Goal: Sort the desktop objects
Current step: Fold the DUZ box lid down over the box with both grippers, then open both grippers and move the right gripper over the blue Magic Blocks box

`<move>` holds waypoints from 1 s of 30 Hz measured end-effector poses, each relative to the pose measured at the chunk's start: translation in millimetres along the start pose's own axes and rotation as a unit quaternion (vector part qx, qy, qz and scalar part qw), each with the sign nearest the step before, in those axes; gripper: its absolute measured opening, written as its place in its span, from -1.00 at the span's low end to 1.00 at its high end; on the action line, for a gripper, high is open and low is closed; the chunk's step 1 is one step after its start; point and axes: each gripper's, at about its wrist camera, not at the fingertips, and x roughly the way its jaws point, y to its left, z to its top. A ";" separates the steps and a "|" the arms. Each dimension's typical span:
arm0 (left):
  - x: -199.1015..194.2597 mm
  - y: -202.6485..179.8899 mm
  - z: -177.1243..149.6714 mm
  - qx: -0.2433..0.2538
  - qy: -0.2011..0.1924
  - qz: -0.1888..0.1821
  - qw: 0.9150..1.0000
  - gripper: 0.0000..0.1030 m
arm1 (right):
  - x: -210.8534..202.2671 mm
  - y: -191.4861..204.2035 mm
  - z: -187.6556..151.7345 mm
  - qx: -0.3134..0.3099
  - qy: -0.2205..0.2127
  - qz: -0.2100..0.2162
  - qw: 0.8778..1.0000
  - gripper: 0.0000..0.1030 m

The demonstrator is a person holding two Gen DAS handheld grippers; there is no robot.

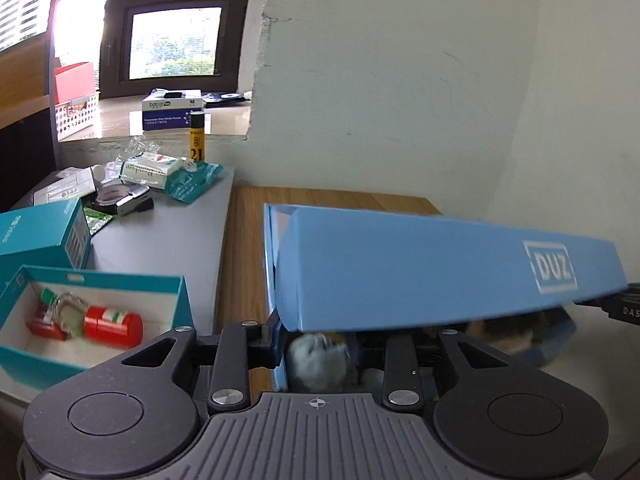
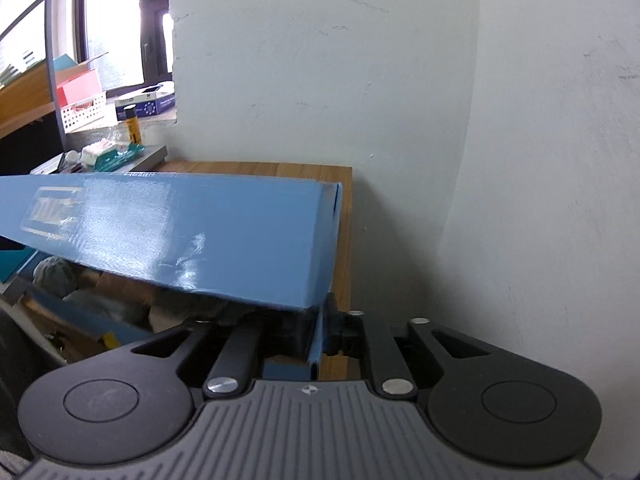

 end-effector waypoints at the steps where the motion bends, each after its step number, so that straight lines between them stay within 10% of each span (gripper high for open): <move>1: -2.1 -0.8 -2.1 0.003 -0.001 0.001 1.000 -0.31 | -2.2 0.7 -2.2 -0.002 0.001 -0.001 1.000 -0.62; 21: -35.4 1.7 -59.3 0.018 -0.014 0.035 0.999 -0.26 | -56.0 -9.3 -72.1 -0.003 0.008 -0.017 1.000 -0.41; 30: -40.7 -2.7 -55.4 0.022 -0.025 0.029 0.999 -0.26 | -103.5 2.0 -51.3 -0.022 0.027 0.062 0.997 -0.41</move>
